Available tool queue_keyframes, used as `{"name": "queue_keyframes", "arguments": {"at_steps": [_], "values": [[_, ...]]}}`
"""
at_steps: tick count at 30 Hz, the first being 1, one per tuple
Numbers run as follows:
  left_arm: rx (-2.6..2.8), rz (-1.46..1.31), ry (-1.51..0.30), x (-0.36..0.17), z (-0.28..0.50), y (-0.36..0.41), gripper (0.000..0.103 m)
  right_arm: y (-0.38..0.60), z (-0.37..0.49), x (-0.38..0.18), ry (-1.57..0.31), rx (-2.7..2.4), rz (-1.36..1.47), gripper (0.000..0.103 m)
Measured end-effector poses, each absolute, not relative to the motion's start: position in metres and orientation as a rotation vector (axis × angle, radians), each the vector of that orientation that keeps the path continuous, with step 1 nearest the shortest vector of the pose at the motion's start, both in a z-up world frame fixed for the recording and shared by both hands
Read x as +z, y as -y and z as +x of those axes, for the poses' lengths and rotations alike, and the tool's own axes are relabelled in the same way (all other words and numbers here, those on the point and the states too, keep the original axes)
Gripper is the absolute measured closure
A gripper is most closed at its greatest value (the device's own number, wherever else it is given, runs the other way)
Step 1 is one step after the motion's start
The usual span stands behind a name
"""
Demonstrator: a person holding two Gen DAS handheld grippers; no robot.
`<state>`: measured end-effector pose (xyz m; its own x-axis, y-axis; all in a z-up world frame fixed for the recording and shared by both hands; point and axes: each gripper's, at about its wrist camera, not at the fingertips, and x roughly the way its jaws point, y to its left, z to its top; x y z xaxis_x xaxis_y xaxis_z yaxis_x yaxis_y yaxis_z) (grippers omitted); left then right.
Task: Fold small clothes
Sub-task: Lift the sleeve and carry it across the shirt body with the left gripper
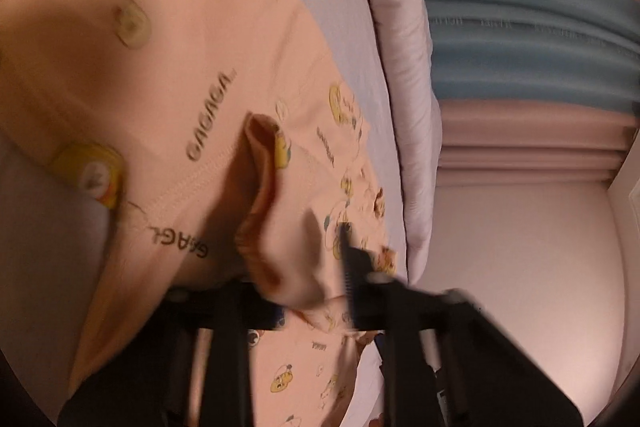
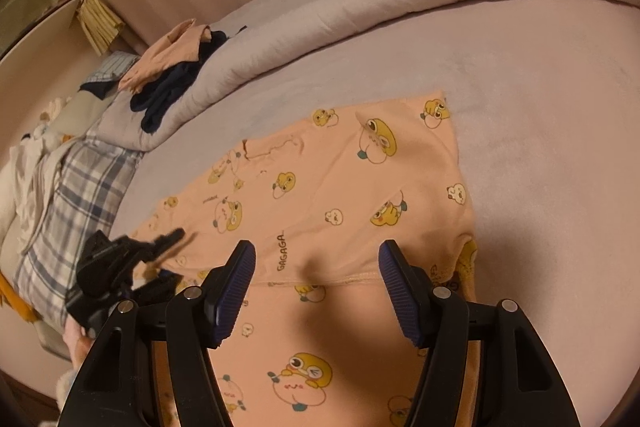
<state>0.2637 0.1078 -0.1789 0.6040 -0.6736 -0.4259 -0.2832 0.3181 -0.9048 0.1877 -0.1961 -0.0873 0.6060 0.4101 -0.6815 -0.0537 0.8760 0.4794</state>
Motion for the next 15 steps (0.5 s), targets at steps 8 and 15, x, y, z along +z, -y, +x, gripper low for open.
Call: {"name": "queue_keyframes", "arguments": {"at_steps": [8, 15], "values": [[-0.288, -1.051, -0.872, -0.132, 0.262, -0.121, 0.099, 0.200, 0.190, -0.082, -0.861, 0.257, 0.428, 0.039], [-0.222, -0.956, -0.908, -0.133, 0.259, -0.135, 0.098, 0.221, 0.217, -0.092, -0.859, 0.195, 0.471, 0.039]]}}
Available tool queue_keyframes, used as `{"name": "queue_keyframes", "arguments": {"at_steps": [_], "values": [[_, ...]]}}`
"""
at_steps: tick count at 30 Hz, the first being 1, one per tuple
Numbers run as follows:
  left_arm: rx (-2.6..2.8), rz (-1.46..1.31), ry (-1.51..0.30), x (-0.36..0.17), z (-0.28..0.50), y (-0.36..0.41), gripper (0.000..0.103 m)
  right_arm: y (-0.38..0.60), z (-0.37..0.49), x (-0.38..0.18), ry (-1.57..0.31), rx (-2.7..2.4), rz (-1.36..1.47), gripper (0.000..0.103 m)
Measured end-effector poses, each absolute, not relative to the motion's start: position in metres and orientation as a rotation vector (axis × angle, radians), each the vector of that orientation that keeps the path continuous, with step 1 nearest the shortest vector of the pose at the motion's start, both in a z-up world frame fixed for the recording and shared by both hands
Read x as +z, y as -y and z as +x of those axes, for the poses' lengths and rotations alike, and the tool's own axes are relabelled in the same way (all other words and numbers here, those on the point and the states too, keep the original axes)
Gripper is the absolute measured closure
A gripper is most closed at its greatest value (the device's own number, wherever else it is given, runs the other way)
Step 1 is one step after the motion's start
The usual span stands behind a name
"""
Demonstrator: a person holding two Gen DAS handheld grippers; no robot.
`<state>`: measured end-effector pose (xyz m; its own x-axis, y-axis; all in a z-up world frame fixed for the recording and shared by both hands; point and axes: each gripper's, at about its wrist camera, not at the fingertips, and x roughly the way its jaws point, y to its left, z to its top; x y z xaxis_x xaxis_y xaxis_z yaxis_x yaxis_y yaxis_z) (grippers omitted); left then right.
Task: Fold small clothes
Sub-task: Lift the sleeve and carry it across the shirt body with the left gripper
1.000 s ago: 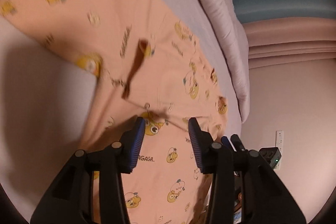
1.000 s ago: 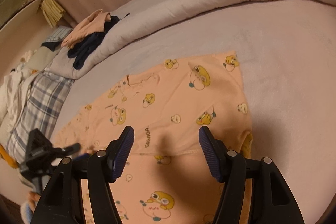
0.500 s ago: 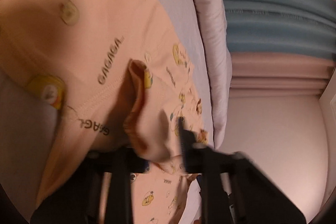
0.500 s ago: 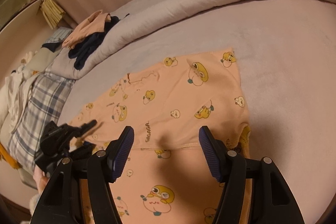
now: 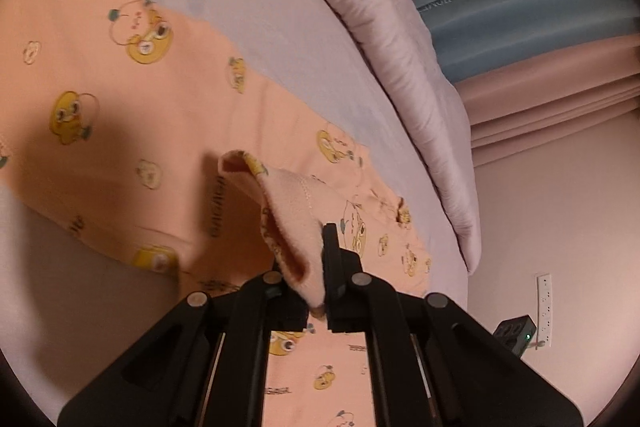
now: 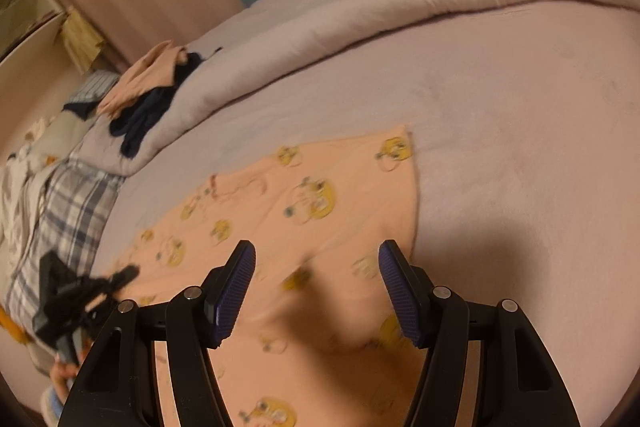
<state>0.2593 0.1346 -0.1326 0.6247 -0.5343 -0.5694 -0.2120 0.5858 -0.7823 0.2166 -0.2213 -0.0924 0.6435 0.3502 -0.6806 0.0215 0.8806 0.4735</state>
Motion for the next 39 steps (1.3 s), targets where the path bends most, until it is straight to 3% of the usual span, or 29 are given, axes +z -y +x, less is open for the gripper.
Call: {"name": "queue_keyframes", "arguments": {"at_steps": [1, 5, 7, 9, 14, 18, 25, 28, 39], "values": [[-0.206, -0.952, -0.927, -0.136, 0.260, -0.136, 0.097, 0.222, 0.221, -0.094, -0.864, 0.191, 0.478, 0.039], [-0.183, -0.966, -1.042, -0.159, 0.262, -0.144, 0.075, 0.218, 0.234, -0.096, -0.851, 0.213, 0.482, 0.039], [-0.200, -0.993, -1.032, -0.159, 0.258, -0.150, 0.075, 0.213, 0.246, -0.111, -0.904, 0.201, 0.451, 0.039], [-0.193, -0.981, -1.023, -0.152, 0.254, -0.159, 0.070, 0.211, 0.249, -0.119, -0.917, 0.146, 0.361, 0.048], [-0.101, -0.928, -0.974, -0.136, 0.226, -0.198, 0.049, 0.195, 0.243, -0.108, -0.939, 0.063, 0.199, 0.048], [-0.038, -0.983, -0.948, -0.138, 0.194, -0.236, 0.042, 0.176, 0.224, -0.094, -0.914, 0.053, 0.107, 0.046], [0.024, -1.186, -0.848, -0.148, 0.148, -0.296, 0.042, 0.098, 0.194, -0.096, -0.903, 0.267, -0.119, 0.044], [0.048, -1.238, -0.790, -0.148, 0.144, -0.315, 0.035, 0.083, 0.190, -0.111, -0.951, 0.232, -0.177, 0.042], [0.118, -1.467, -0.563, -0.172, 0.181, -0.392, 0.035, 0.074, 0.161, -0.067, -0.886, 0.332, -0.109, 0.042]]}}
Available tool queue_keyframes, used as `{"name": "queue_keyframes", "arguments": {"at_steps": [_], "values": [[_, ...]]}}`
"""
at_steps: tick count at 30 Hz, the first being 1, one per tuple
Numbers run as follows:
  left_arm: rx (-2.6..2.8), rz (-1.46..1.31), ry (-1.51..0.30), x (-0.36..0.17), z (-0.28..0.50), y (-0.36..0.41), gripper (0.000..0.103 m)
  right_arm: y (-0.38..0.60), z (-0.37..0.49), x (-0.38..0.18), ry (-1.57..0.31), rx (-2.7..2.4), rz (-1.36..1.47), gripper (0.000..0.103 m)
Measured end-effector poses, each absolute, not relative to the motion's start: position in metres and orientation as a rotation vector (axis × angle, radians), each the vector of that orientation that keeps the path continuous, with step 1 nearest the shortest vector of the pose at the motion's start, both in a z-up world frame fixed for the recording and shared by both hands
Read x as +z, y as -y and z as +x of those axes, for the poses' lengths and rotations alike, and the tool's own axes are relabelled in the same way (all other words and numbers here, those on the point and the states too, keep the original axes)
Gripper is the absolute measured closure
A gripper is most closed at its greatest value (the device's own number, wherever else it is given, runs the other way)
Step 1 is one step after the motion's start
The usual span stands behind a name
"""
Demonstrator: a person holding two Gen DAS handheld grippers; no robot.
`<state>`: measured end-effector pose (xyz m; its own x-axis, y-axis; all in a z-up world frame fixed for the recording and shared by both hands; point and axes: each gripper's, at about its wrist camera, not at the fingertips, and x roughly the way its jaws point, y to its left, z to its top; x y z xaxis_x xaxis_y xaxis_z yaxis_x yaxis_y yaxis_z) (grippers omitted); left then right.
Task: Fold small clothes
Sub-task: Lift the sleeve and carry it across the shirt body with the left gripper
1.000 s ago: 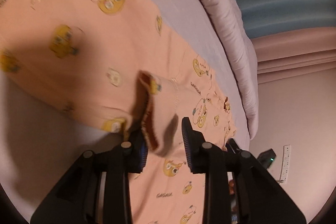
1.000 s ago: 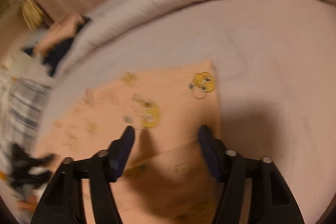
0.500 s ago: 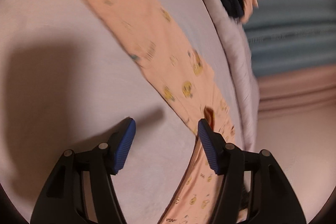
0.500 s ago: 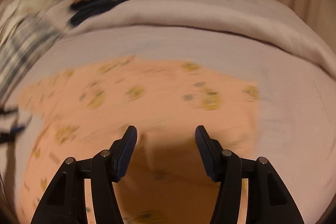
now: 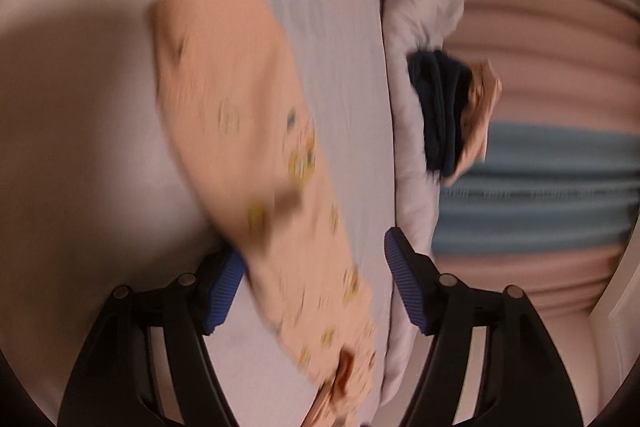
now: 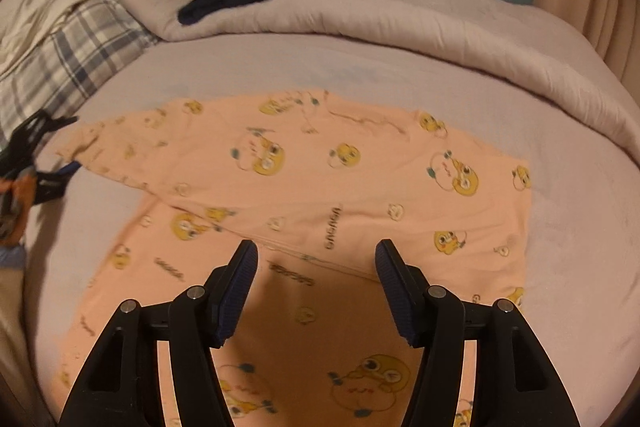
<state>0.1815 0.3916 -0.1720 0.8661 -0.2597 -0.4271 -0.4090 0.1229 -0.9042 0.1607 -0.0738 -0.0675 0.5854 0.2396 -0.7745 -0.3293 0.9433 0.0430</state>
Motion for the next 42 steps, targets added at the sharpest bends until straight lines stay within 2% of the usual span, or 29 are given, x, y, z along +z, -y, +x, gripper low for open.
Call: {"name": "queue_keyframes", "arguments": {"at_steps": [2, 4, 5, 6, 7, 8, 11, 13, 15, 18, 22, 31, 37, 42], "values": [[0.142, -1.488, -0.525, -0.173, 0.189, -0.404, 0.035, 0.068, 0.167, -0.065, -0.875, 0.350, -0.102, 0.042], [0.184, -1.470, -0.514, -0.170, 0.191, -0.413, 0.043, 0.059, 0.171, -0.062, -0.862, 0.395, -0.080, 0.042], [0.209, -1.452, -0.522, -0.169, 0.193, -0.412, 0.055, 0.056, 0.174, -0.061, -0.860, 0.415, -0.070, 0.042], [0.231, -1.430, -0.541, -0.169, 0.193, -0.414, 0.072, 0.050, 0.177, -0.063, -0.861, 0.440, -0.054, 0.042], [0.251, -1.411, -0.562, -0.170, 0.193, -0.415, 0.084, 0.042, 0.181, -0.064, -0.868, 0.467, -0.037, 0.042], [0.259, -1.397, -0.580, -0.173, 0.193, -0.414, 0.100, 0.032, 0.186, -0.067, -0.874, 0.504, -0.015, 0.042], [0.282, -1.366, -0.591, -0.178, 0.186, -0.412, 0.101, 0.005, 0.193, -0.073, -0.870, 0.578, 0.003, 0.043], [0.285, -1.309, -0.604, -0.171, 0.185, -0.410, 0.101, -0.016, 0.204, -0.080, -0.873, 0.607, 0.008, 0.054], [0.276, -1.230, -0.612, -0.159, 0.186, -0.406, 0.101, -0.035, 0.217, -0.089, -0.902, 0.629, 0.025, 0.070], [0.238, -1.134, -0.612, -0.139, 0.192, -0.400, 0.101, -0.054, 0.227, -0.106, -0.950, 0.633, 0.027, 0.077], [0.175, -1.029, -0.613, -0.111, 0.199, -0.380, 0.101, -0.059, 0.227, -0.118, -0.965, 0.627, 0.007, 0.077], [0.006, -0.760, -0.643, -0.051, 0.232, -0.283, 0.101, 0.017, 0.221, -0.095, -0.965, 0.585, 0.247, 0.074], [-0.158, -0.629, -0.689, -0.035, 0.255, -0.183, 0.101, 0.091, 0.213, -0.080, -0.901, 0.492, 0.379, 0.071], [-0.264, -0.341, -0.762, -0.040, 0.260, -0.063, 0.098, 0.147, 0.203, -0.077, -0.850, 0.360, 0.473, 0.065]]}}
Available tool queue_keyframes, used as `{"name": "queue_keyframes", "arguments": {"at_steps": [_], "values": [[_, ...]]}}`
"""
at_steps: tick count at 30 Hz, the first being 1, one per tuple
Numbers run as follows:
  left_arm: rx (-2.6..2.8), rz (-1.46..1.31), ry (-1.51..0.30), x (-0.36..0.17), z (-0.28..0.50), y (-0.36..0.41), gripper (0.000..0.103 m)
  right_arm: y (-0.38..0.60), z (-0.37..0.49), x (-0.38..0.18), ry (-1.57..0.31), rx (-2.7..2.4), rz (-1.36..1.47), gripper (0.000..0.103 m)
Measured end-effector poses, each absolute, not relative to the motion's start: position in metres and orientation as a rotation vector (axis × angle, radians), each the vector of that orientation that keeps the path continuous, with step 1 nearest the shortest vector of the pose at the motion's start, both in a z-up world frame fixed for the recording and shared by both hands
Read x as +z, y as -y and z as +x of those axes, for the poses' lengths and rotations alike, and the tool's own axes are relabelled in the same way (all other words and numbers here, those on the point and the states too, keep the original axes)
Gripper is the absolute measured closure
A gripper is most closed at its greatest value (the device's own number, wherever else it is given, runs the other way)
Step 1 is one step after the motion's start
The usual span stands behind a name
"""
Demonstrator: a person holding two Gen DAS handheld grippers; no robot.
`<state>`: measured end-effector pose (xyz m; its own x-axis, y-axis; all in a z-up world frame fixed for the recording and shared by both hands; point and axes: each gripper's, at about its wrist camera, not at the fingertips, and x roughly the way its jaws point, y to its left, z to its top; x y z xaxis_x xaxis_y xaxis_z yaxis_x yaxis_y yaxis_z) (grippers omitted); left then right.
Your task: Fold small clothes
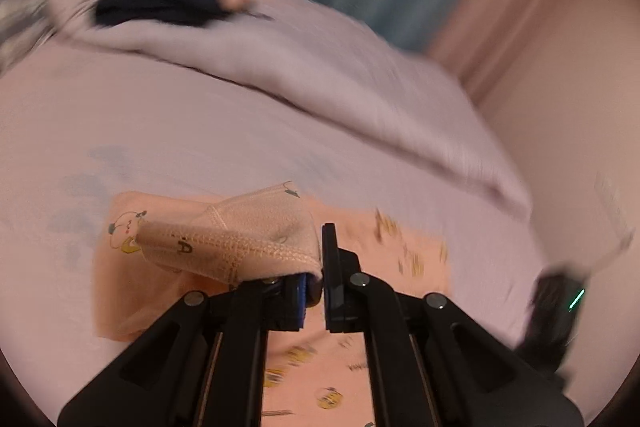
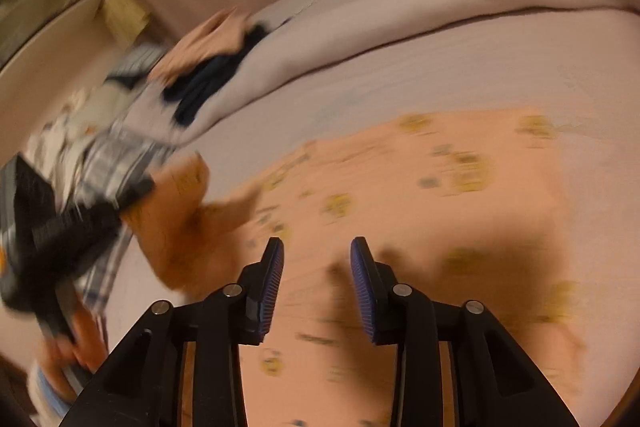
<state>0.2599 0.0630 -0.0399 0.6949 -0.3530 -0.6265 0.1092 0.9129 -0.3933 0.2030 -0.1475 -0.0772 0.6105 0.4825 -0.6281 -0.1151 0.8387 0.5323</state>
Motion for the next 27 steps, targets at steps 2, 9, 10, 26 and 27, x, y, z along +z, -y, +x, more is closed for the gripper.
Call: {"name": "queue_keyframes", "arguments": {"at_steps": [2, 9, 10, 26, 27], "values": [[-0.291, -0.204, -0.807, -0.058, 0.256, -0.013, 0.094, 0.169, 0.197, -0.078, -0.832, 0.315, 0.512, 0.063], [-0.394, -0.099, -1.051, -0.120, 0.262, 0.057, 0.030, 0.203, 0.186, -0.084, -0.843, 0.236, 0.540, 0.063], [-0.405, -0.096, -1.056, -0.118, 0.262, 0.058, 0.027, 0.202, 0.186, -0.083, -0.841, 0.235, 0.535, 0.063], [-0.256, -0.465, -0.955, -0.099, 0.194, -0.103, 0.024, 0.095, 0.186, -0.064, -0.790, 0.475, 0.032, 0.062], [-0.247, -0.500, -0.953, -0.102, 0.191, -0.110, 0.024, 0.085, 0.184, -0.065, -0.786, 0.495, -0.013, 0.062]]}}
